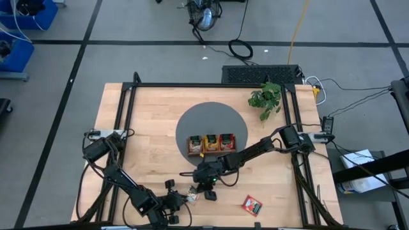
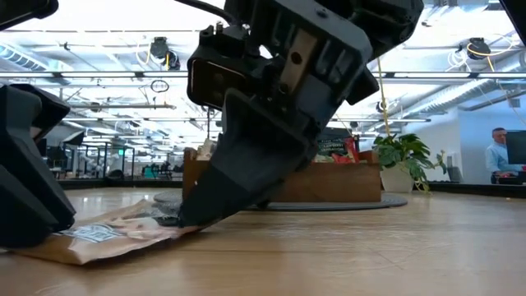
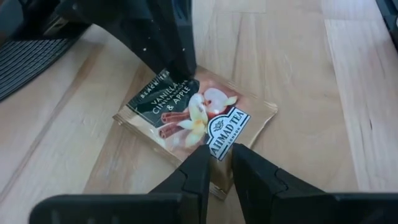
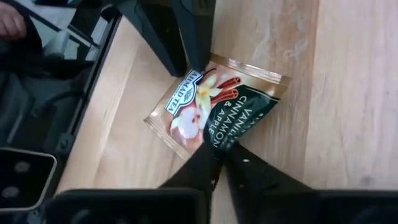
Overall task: Pick & Place Tea
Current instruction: Put the brown tea bag into the left section of the wooden organizer
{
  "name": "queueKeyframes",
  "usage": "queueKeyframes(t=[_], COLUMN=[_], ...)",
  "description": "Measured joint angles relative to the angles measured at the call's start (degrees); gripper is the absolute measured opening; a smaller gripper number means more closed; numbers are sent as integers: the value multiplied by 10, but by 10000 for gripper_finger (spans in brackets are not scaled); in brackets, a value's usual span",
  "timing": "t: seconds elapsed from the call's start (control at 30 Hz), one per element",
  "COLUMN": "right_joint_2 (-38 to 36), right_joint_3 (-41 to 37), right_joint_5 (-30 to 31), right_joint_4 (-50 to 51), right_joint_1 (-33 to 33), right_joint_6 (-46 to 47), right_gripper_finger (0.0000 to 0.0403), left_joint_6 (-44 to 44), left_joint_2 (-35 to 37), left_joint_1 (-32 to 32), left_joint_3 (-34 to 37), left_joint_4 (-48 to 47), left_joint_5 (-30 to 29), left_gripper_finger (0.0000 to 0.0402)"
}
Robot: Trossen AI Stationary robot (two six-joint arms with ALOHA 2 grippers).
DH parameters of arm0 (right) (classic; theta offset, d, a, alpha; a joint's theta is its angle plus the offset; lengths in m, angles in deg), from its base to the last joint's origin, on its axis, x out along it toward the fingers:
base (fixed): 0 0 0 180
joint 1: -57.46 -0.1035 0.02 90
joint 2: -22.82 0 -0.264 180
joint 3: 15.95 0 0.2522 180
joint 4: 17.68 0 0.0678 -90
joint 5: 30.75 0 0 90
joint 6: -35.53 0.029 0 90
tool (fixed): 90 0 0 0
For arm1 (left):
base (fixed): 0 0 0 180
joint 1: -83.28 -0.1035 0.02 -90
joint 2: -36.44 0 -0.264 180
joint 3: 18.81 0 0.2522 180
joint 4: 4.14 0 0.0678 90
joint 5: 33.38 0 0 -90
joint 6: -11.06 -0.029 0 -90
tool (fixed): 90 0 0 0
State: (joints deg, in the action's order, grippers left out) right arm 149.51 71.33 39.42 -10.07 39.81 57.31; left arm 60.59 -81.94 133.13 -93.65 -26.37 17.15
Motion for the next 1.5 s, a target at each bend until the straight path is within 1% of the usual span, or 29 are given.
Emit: queueKeyframes(t=[0.03,0.1,0.23,0.3,0.4,0.53,0.67,0.77,0.87,0.93,1.07,1.1,1.17,1.27,1.37,1.43,1.5], right_joint_2=[0,0,-2,-6,-18,-40,-67,-94,-129,-156,-209,-221,-237,-239,-220,-202,-184], right_joint_3=[0,0,0,0,0,-1,-3,-3,-3,-3,-1,2,24,87,160,198,224], right_joint_5=[0,1,8,15,16,19,28,69,127,183,333,352,363,369,399,407,408], right_joint_4=[-2,-9,-27,-29,-25,-19,7,35,53,63,70,82,146,256,357,412,445], right_joint_1=[0,0,-1,-2,-2,-9,-18,-24,-28,-28,-19,-13,2,27,50,64,77], right_joint_6=[-8,-22,-32,-45,-65,-95,-116,-138,-170,-205,-278,-288,-294,-298,-320,-326,-333], right_gripper_finger=[20,6,5,2,1,1,0,0,0,0,0,0,0,0,0,0,0], left_joint_6=[-3,-8,-17,-27,-57,-73,-79,-72,-73,-73,-71,-69,-68,-69,-70,-63,-48], left_joint_2=[0,0,9,21,45,77,75,78,77,78,78,78,78,78,78,78,77], left_joint_1=[0,0,0,2,11,34,61,73,79,80,75,74,74,73,71,69,67], left_joint_3=[0,0,0,2,5,2,4,2,2,2,2,2,2,1,1,1,1], left_joint_4=[0,0,0,-2,4,34,46,52,52,53,52,52,52,52,52,52,53], left_joint_5=[0,-1,0,10,15,3,-22,-41,-62,-72,-73,-73,-73,-76,-84,-87,-86], left_gripper_finger=[71,71,72,72,72,72,72,72,72,72,72,72,72,72,72,72,72])
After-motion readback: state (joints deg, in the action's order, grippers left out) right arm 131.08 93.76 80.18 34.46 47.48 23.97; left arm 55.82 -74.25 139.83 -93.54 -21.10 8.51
